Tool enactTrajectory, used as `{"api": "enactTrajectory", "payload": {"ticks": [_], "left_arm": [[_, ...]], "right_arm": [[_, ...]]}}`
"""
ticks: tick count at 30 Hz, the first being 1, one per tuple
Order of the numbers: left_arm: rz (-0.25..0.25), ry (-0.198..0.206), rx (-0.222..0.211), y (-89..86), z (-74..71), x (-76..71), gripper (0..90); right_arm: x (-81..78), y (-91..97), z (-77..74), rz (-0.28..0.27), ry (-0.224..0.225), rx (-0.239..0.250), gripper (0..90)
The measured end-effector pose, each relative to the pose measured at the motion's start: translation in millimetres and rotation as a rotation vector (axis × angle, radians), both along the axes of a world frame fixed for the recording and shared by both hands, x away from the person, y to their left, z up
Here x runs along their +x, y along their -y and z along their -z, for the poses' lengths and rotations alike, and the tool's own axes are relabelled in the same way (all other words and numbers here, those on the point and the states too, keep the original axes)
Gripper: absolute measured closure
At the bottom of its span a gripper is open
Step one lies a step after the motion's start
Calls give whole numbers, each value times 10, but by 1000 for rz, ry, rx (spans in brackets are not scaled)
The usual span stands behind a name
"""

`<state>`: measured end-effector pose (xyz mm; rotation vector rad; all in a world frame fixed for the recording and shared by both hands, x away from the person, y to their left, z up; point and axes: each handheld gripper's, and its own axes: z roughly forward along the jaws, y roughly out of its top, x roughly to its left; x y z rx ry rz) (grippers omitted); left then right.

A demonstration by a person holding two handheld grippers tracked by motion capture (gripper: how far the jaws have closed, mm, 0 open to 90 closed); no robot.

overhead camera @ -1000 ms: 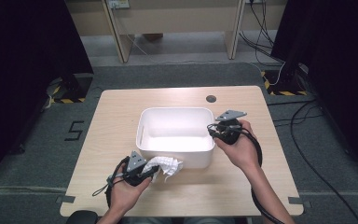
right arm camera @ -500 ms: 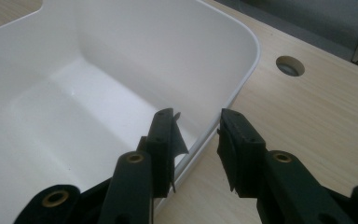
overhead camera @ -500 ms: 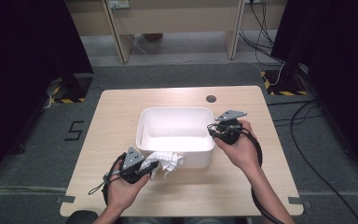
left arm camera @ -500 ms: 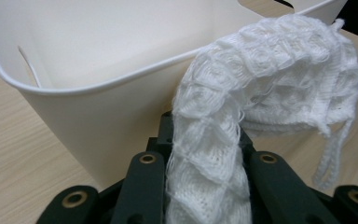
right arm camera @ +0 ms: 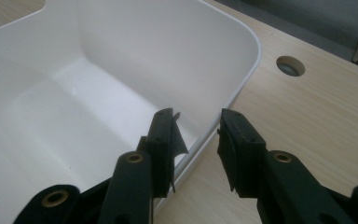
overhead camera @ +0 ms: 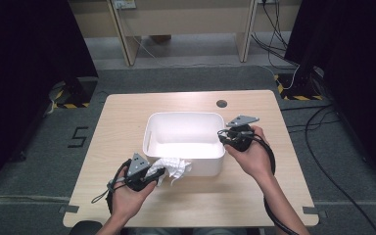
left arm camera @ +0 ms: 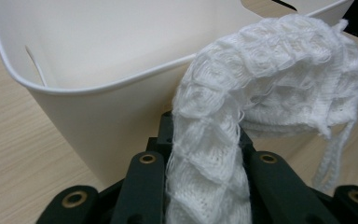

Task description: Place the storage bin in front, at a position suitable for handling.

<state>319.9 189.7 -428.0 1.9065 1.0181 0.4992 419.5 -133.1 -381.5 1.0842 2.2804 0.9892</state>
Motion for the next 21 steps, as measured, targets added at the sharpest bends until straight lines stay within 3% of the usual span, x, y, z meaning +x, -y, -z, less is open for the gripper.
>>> {"api": "enactTrajectory", "payload": {"ticks": [21], "left_arm": [[-39, -18, -2, -193, 49, -4, 735]], "right_arm": [[3, -3, -6, -1, -4, -3, 667]]}}
